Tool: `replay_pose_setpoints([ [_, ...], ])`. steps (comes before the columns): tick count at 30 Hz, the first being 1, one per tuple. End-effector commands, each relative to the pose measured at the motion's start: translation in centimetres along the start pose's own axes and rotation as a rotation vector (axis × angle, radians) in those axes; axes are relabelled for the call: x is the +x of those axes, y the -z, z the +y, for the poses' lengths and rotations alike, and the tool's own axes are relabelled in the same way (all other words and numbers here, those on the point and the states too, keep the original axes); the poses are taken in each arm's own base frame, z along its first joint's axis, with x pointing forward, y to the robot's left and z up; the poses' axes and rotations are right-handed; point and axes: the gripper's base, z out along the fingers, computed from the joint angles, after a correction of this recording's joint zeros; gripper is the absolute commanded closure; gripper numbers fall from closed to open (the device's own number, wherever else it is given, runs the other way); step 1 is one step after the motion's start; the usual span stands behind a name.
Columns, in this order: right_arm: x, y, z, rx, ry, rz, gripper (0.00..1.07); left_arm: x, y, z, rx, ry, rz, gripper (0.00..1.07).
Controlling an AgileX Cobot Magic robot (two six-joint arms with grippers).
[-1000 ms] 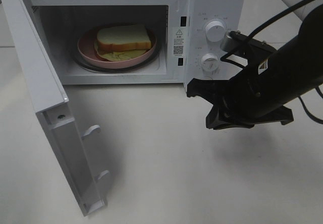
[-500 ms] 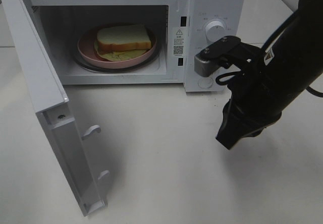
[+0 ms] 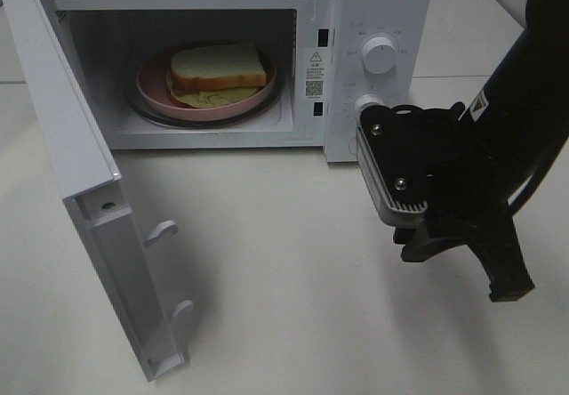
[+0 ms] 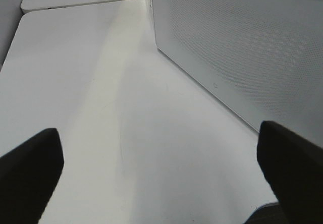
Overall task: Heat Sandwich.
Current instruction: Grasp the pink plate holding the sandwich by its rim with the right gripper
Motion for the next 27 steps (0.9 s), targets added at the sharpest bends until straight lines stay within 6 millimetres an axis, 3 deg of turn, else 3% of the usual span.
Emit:
replay_pose_setpoints([
  [1, 0.1, 0.4, -0.2, 0.015, 0.043, 0.010, 0.83, 0.1, 0.2, 0.0, -0.001, 0.005, -0.036, 0.05],
  [3, 0.2, 0.4, -0.2, 0.025, 0.042, 0.020, 0.76, 0.1, 0.2, 0.0, -0.001, 0.005, -0.036, 0.05],
  [4, 0.3, 0.4, -0.4, 0.039, 0.027, 0.028, 0.63, 0.1, 0.2, 0.0, -0.001, 0.005, -0.036, 0.05],
  [5, 0.3, 0.4, -0.4, 0.045, 0.023, 0.031, 0.58, 0.1, 0.2, 0.0, -0.001, 0.005, -0.036, 0.05],
  [6, 0.3, 0.4, -0.4, 0.045, 0.023, 0.031, 0.58, 0.1, 0.2, 0.0, -0.001, 0.005, -0.036, 0.05],
  [8, 0.4, 0.4, -0.4, 0.047, 0.009, 0.037, 0.44, 0.1, 0.2, 0.0, -0.001, 0.005, -0.036, 0.05],
  [9, 0.4, 0.4, -0.4, 0.047, -0.014, 0.041, 0.29, 0.1, 0.2, 0.0, -0.001, 0.005, -0.036, 0.05],
  [11, 0.5, 0.4, -0.4, 0.045, -0.023, 0.046, 0.24, 0.1, 0.2, 0.0, -0.001, 0.005, -0.036, 0.05],
  [13, 0.5, 0.4, -0.4, 0.047, -0.044, 0.053, 0.11, 0.1, 0.2, 0.0, -0.001, 0.005, -0.036, 0.05],
  [22, 0.7, 0.6, -0.8, 0.074, -0.013, 0.086, 0.11, 0.1, 0.2, 0.0, -0.001, 0.005, -0.036, 0.05],
  [27, -0.5, 1.7, -1.6, 0.141, 0.035, 0.122, 0.12, 0.1, 0.2, 0.0, -0.001, 0.005, -0.036, 0.05],
])
